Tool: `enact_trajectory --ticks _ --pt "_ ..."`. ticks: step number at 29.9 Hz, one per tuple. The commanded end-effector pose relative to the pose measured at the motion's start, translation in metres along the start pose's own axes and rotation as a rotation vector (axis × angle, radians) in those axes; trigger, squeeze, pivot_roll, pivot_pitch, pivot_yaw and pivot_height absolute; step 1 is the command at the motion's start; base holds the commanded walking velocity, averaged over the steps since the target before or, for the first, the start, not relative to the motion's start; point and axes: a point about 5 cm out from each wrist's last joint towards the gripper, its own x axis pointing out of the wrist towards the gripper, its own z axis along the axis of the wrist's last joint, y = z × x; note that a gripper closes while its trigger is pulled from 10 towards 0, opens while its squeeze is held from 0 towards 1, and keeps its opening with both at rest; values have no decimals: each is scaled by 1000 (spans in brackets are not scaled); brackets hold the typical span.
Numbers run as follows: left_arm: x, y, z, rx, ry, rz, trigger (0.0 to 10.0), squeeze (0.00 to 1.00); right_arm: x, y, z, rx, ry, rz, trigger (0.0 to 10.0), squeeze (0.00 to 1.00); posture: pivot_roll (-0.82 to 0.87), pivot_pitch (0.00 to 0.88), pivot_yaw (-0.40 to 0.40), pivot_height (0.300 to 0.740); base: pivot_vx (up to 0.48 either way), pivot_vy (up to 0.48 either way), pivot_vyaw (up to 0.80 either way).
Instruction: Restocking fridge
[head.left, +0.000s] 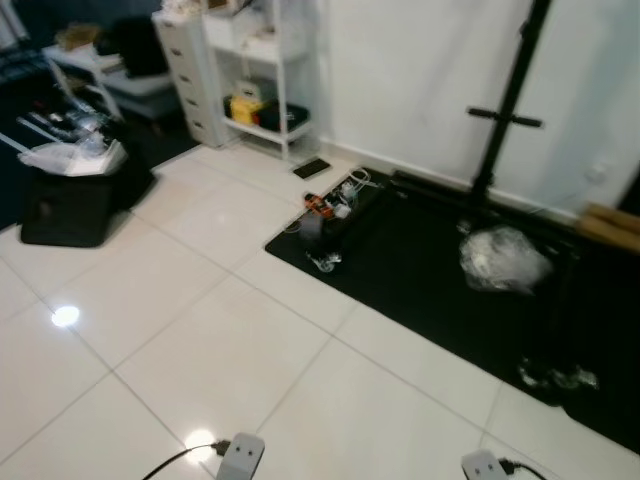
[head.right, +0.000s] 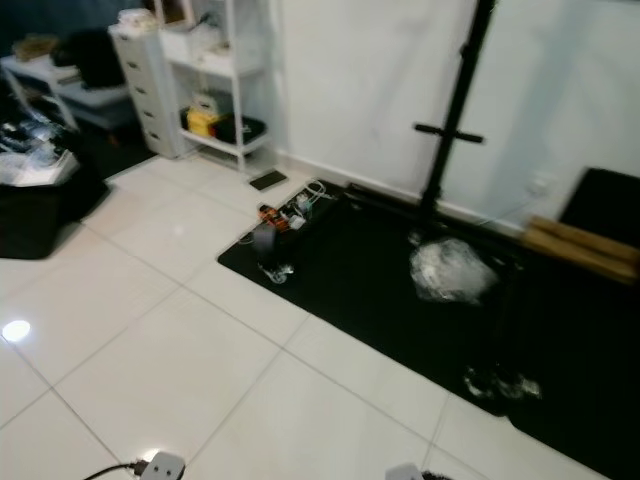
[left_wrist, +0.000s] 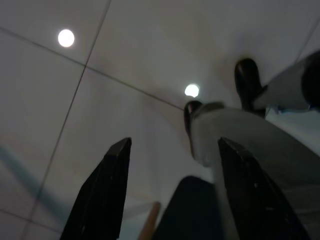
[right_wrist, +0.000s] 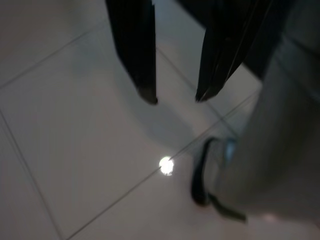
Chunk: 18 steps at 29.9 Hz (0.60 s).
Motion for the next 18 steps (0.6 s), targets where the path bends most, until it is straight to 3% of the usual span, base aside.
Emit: enact_trajectory --ticks 1,18 --pt "-2 4 -5 -5 21 14 10000 0 1 4 5 -7 -14 14 10000 0 47 0 -16 740 0 0 800" --pt "-1 4 -5 -14 22 30 10000 0 1 5 5 -7 -17 30 10000 0 45 0 -15 740 0 0 800"
